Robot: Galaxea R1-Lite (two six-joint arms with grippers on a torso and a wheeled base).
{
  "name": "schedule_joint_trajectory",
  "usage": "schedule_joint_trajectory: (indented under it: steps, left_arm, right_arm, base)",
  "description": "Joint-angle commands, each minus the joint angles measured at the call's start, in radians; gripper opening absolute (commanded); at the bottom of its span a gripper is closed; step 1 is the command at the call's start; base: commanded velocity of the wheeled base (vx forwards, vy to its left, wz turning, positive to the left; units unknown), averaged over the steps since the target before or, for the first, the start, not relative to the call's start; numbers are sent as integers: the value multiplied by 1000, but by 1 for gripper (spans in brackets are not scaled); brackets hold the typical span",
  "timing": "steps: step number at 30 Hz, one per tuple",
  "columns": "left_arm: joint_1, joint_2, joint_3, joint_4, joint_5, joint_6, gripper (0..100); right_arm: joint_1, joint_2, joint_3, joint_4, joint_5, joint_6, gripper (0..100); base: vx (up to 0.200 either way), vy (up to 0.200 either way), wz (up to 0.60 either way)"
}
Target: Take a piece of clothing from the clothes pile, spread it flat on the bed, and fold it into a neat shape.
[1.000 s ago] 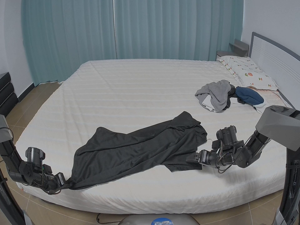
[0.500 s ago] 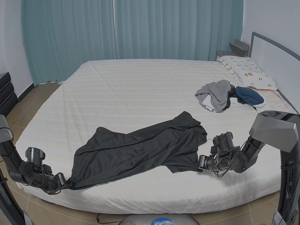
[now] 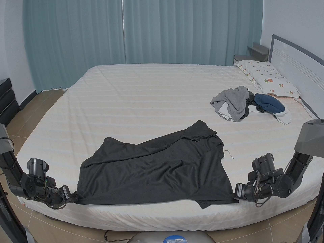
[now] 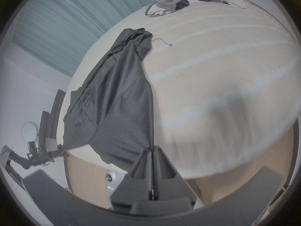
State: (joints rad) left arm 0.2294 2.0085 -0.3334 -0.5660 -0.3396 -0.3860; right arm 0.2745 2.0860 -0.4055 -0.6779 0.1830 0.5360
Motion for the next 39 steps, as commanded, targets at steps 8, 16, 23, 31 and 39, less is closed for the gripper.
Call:
schedule_joint_trajectory:
  steps: [8,16,23,31,39]
  left_arm:
    - [-21,-7,8,-8,2,-1,0]
    - [-33,-7,17,-6,4,1,0]
    - [-35,-8,14,-8,4,1,100]
    - [-35,-66,8,-8,4,-2,100]
    - [-33,-91,-4,-9,4,-51,100]
  right_arm:
    - [94,-86,212,-2,-4,-17,0]
    - [107,-23,206,-20,-5,-16,0]
    - [95,-12,200,-138,-4,-2,100]
    - [0,-70,103,-206,4,4,100]
    - [-14,-46,8,-210,72,245,100]
  base:
    - [0,0,0]
    - [0,0,0]
    - [0,0,0]
    - [0,0,0]
    - [0,0,0]
